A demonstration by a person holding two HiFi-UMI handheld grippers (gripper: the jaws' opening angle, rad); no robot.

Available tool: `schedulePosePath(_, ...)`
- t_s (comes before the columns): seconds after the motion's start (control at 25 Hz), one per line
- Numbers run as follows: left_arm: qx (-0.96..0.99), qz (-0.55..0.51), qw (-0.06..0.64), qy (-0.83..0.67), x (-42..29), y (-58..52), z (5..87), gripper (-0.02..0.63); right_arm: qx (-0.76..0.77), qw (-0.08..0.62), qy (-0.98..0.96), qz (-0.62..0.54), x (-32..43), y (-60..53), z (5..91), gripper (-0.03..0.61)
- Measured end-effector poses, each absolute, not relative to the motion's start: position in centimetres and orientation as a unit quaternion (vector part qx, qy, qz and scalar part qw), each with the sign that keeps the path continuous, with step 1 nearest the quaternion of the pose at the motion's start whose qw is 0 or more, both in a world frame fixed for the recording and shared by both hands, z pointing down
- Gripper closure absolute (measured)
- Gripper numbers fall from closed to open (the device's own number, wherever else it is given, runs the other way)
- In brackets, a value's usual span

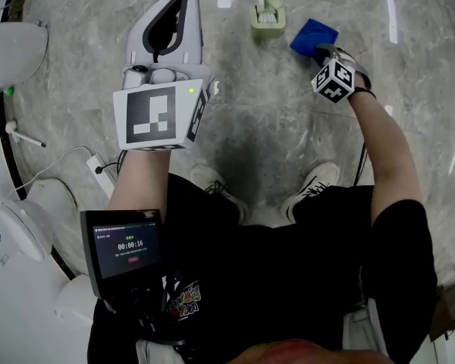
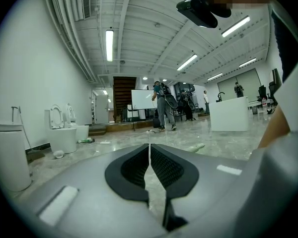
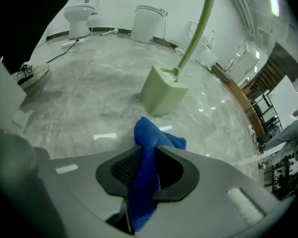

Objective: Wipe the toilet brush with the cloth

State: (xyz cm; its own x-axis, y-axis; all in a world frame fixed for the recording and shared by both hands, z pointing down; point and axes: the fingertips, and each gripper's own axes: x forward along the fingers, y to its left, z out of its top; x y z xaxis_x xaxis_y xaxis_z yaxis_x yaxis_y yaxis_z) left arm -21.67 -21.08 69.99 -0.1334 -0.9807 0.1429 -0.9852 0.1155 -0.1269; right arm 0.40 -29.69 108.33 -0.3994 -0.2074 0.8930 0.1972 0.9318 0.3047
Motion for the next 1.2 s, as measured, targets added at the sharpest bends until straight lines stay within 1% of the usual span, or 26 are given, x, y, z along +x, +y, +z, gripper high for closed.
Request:
schedulePosePath(0.24,0.657,0.092,0.008,-0.749,-21.6,-21.0,69.8,0.601,-0.040,0.571,-0.797,-0.192,2.1,-28.2,110.2,0.499)
schedulePosePath(0.48,0.659,0.089,0.003,-0.747,-21.3,-21.2,69.6,0.601,-0.127,0.616,-0.741,-0.235,8.1,-27.1,112.5,0.499)
schedulePosePath(0.68,0.662,0.088,0.004,-0.744,-21.1,-21.7,69.3,0.601,-0.191,0.639,-0.700,-0.255,12.1,-25.5,113.3,0.499)
schedulePosePath(1.08,0.665,0.089,0.005,-0.742,-20.8,-22.4,69.3,0.601,-0.210,0.648,-0.696,-0.228,12.5,-24.5,113.3,0.494)
schedulePosePath(1.2,0.663,0.084,0.007,-0.744,-20.9,-22.3,69.2,0.601,-0.218,0.648,-0.697,-0.215,12.7,-24.1,113.2,0.477)
